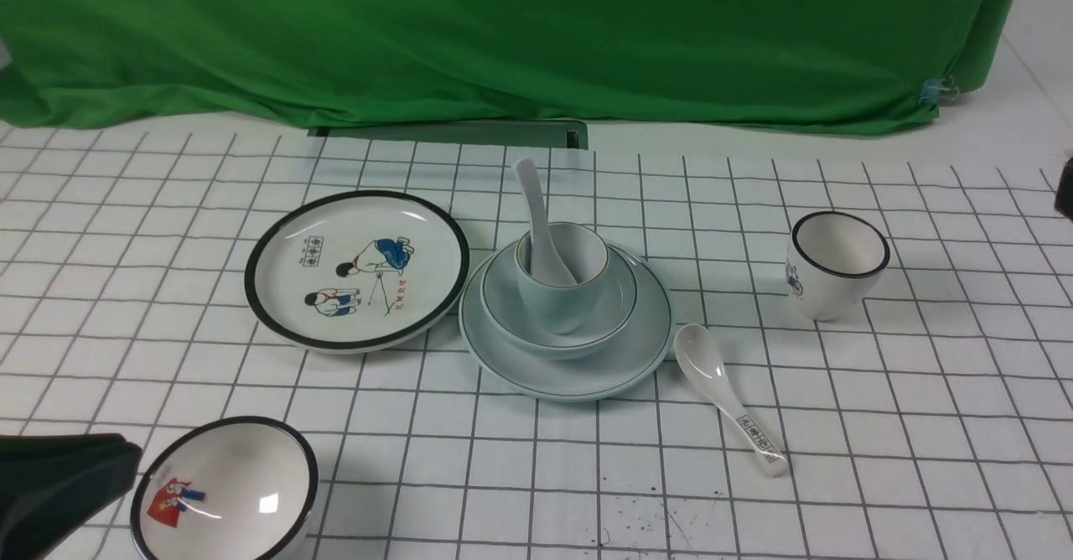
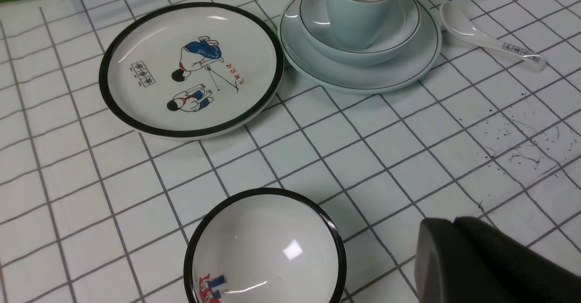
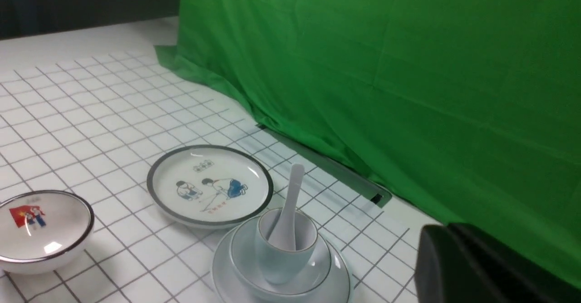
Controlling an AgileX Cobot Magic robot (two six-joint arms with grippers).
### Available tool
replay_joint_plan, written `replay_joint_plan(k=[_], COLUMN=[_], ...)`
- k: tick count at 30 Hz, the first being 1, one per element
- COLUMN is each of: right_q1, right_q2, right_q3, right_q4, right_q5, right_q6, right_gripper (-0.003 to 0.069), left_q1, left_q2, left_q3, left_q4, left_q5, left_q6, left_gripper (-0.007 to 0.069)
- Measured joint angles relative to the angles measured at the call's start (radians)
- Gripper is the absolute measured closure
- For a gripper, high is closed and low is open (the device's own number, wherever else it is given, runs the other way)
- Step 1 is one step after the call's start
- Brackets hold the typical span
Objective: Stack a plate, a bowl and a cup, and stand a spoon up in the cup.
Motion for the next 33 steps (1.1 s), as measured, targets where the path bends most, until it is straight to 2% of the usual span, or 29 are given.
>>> replay_joint_plan(k=[8, 11, 14, 18, 20, 21, 26, 29, 33], right_q1=[0.000, 0.000, -0.020, -0.116, -0.249, -0.261, -0.581, -0.674, -0.720], right_q2=[-0.064, -0.111, -0.191, -0.286, -0.369, -0.381, -0.547, -0.591, -0.600], right_q3=[0.015, 0.086, 0.216, 0.380, 0.505, 0.505, 0.757, 0.805, 0.811], right_q4=[0.001, -0.002, -0.009, -0.011, -0.012, -0.012, -0.086, -0.112, -0.129], right_q5=[0.062, 0.003, -0.149, -0.301, -0.352, -0.352, -0.339, -0.302, -0.244], right_q6=[0.000, 0.000, 0.004, 0.034, 0.071, 0.076, 0.259, 0.310, 0.323], right_gripper=[0.0652, 0.0652, 0.0652, 0.0652, 0.0652, 0.0652, 0.0652, 0.0652, 0.0652], left_q1=[0.000, 0.000, 0.000, 0.000, 0.000, 0.000, 0.000, 0.000, 0.000], left_q2=[0.000, 0.000, 0.000, 0.000, 0.000, 0.000, 0.000, 0.000, 0.000], left_q3=[0.000, 0.000, 0.000, 0.000, 0.000, 0.000, 0.000, 0.000, 0.000], left_q4=[0.000, 0.000, 0.000, 0.000, 0.000, 0.000, 0.000, 0.000, 0.000], left_q5=[0.000, 0.000, 0.000, 0.000, 0.000, 0.000, 0.000, 0.000, 0.000], left_q6=[0.000, 0.000, 0.000, 0.000, 0.000, 0.000, 0.000, 0.000, 0.000], left_gripper=[0.0653, 0.0653, 0.0653, 0.0653, 0.0653, 0.0653, 0.0653, 0.0653, 0.0653])
